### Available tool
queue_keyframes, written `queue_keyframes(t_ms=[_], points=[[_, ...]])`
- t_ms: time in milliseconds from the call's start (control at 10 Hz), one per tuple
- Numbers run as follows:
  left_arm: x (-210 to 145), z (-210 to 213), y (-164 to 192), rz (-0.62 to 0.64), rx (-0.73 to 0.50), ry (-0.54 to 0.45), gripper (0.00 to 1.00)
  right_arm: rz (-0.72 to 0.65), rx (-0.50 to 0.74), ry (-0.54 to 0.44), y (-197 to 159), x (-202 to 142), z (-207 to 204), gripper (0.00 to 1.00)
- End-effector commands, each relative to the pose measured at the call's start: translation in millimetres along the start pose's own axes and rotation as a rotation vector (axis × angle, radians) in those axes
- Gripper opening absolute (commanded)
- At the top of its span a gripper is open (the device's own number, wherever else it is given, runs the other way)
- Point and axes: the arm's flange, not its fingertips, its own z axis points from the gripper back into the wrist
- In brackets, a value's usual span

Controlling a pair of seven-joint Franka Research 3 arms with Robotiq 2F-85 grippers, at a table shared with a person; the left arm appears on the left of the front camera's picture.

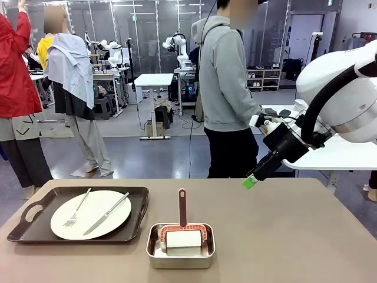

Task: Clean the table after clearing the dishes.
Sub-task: When the left (or right) Handle tray is removed, use the left hand (or right hand) to clean the left (or right) side of the table with the Lint Roller.

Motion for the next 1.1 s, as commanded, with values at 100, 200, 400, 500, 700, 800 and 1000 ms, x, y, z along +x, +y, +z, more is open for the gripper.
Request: queue_keyframes(t_ms=[100,200,400,500,700,800,1000], points=[[4,2,0,-0.002,-0.020,-0.009,1.00,0.243,0.039,0.120,-9,48,-8,1.00],[4,2,0,-0.002,-0.020,-0.009,1.00,0.332,0.085,0.216,-14,73,-16,1.00],[4,2,0,-0.002,-0.020,-0.009,1.00,0.482,0.181,0.421,-21,135,-50,1.00],[4,2,0,-0.002,-0.020,-0.009,1.00,0.521,0.209,0.491,-17,160,-70,1.00],[4,2,0,-0.002,-0.020,-0.009,1.00,0.547,0.193,0.625,-5,197,-114,1.00],[4,2,0,-0.002,-0.020,-0.009,1.00,0.562,0.188,0.674,-1,210,-134,1.00],[4,2,0,-0.002,-0.020,-0.009,1.00,0.558,0.192,0.728,1,219,-166,1.00]])
